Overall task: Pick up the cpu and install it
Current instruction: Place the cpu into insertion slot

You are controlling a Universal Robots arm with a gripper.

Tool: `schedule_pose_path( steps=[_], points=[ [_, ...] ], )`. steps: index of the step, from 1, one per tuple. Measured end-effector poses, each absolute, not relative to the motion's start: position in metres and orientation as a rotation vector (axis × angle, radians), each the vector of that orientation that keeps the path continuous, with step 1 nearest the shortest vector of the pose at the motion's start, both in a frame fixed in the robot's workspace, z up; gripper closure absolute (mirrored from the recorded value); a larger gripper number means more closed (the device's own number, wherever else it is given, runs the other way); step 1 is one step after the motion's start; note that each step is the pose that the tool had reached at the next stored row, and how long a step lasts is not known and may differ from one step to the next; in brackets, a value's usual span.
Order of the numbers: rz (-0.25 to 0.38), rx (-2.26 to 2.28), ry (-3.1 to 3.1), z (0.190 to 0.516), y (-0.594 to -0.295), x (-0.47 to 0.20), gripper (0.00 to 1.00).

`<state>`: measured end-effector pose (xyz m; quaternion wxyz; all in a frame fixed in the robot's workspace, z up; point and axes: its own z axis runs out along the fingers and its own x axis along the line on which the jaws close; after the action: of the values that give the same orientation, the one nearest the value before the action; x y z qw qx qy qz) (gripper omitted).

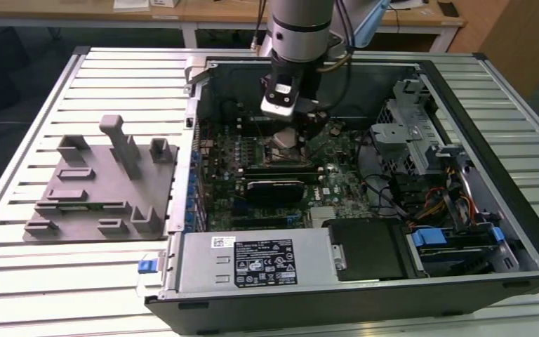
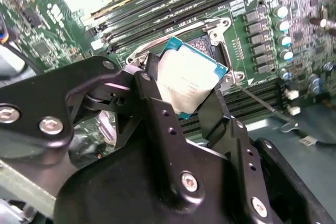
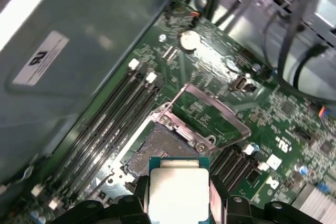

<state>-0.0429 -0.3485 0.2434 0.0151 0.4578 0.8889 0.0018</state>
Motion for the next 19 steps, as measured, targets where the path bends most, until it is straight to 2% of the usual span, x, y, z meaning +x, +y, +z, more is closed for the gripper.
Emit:
schedule_pose_path(
  steps=[19],
  points=[
    [-0.003,1.877,2.481,0.2415,-0.3485,-0.0429,0.46]
  ],
)
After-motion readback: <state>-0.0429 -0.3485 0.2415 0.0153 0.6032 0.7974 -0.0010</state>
